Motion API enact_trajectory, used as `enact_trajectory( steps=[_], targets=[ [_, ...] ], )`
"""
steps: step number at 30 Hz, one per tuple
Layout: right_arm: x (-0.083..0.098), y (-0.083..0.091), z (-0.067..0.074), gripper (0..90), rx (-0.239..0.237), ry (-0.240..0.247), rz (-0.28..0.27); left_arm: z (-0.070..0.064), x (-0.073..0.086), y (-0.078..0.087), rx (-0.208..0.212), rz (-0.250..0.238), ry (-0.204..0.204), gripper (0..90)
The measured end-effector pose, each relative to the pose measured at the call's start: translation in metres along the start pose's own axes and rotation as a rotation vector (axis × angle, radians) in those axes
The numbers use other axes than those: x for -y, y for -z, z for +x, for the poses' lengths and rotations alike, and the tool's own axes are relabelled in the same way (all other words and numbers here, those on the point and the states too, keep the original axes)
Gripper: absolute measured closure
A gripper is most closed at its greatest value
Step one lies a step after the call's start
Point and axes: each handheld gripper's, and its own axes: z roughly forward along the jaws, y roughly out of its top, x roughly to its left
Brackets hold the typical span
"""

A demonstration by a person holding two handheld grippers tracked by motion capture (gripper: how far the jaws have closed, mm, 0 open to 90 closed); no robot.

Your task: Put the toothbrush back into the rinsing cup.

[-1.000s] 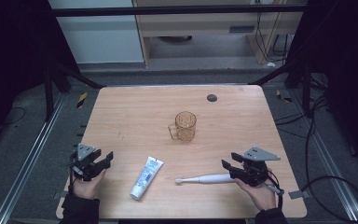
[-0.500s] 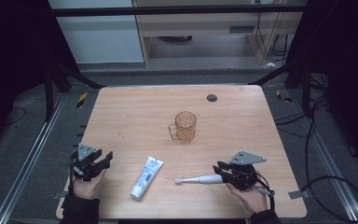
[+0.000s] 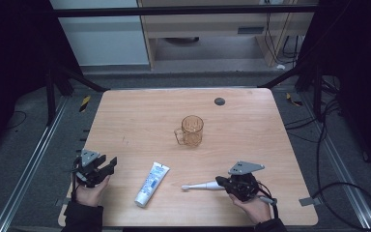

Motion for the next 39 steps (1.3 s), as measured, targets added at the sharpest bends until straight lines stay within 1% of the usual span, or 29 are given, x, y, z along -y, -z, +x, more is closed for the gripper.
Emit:
enact_trajectory(
  steps=[3, 6, 7, 10, 14, 18, 37, 39],
  targets=[
    [0.002, -0.006, 0.004, 90.0, -0.018, 0.001, 0.025, 0.001, 0.000, 0.001, -0.005, -0.002, 0.000, 52.2],
    [0.003, -0.008, 0.006, 90.0, -0.025, 0.005, 0.032, 0.001, 0.000, 0.000, -0.004, -0.001, 0.001, 51.9],
    [0.004, -0.010, 0.008, 90.0, -0.028, 0.010, 0.045, 0.001, 0.000, 0.000, -0.003, 0.000, 0.001, 51.3],
    [0.005, -0.013, 0.009, 90.0, -0.035, 0.013, 0.054, 0.000, 0.000, 0.000, 0.001, 0.001, -0.001, 49.8],
    [0.006, -0.019, 0.013, 90.0, -0.050, 0.025, 0.078, 0.001, 0.000, -0.001, 0.004, 0.003, 0.003, 49.0],
    [0.007, -0.022, 0.015, 90.0, -0.049, 0.032, 0.097, 0.000, 0.000, -0.001, 0.007, 0.007, -0.003, 48.7],
    [0.006, -0.033, 0.011, 90.0, -0.033, 0.042, 0.116, 0.000, 0.000, -0.002, 0.004, 0.008, -0.008, 48.0],
    [0.006, -0.034, 0.010, 90.0, -0.032, 0.036, 0.119, -0.001, 0.000, -0.002, 0.004, 0.008, -0.009, 48.0]
  ],
)
